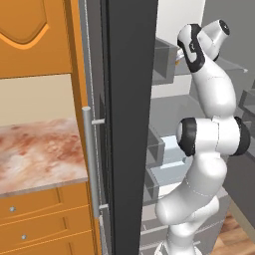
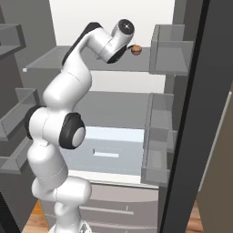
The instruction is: Pick the cheese from the fridge and the cheese grater from the cabinet and place them next to the salad bowl.
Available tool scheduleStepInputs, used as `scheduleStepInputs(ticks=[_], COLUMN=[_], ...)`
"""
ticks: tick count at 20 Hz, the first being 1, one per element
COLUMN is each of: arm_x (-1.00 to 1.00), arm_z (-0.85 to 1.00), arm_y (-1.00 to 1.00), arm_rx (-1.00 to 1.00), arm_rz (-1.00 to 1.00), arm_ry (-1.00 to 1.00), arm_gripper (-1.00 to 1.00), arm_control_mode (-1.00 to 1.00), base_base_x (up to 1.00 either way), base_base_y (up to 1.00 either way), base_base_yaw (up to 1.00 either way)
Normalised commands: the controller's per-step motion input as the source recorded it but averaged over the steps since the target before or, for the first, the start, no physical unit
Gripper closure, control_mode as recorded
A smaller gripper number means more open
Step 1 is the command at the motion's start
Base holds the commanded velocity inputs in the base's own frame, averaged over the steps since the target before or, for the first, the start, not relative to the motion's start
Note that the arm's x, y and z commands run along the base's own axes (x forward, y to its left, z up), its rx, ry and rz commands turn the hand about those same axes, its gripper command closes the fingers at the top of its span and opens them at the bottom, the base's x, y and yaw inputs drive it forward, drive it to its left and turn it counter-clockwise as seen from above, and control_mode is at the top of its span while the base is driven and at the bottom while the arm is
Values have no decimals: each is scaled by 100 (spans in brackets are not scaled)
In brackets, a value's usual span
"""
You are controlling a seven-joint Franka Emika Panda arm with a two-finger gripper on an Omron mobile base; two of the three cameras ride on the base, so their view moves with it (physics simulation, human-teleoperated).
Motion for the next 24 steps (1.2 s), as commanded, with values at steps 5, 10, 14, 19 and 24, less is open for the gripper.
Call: scheduleStepInputs(ticks=[5,10,14,19,24], arm_x=[30,21,11,0,-8], arm_z=[-5,-27,-28,-28,-26], arm_y=[0,11,18,17,27], arm_rx=[0,0,0,0,2], arm_rz=[1,0,0,0,0], arm_ry=[1,1,3,7,11], arm_gripper=[-100,100,100,100,100], arm_control_mode=[-100,-100,-100,-100,-100], base_base_x=[0,0,0,0,0], base_base_y=[0,0,0,0,0], base_base_yaw=[0,0,0,0,0])
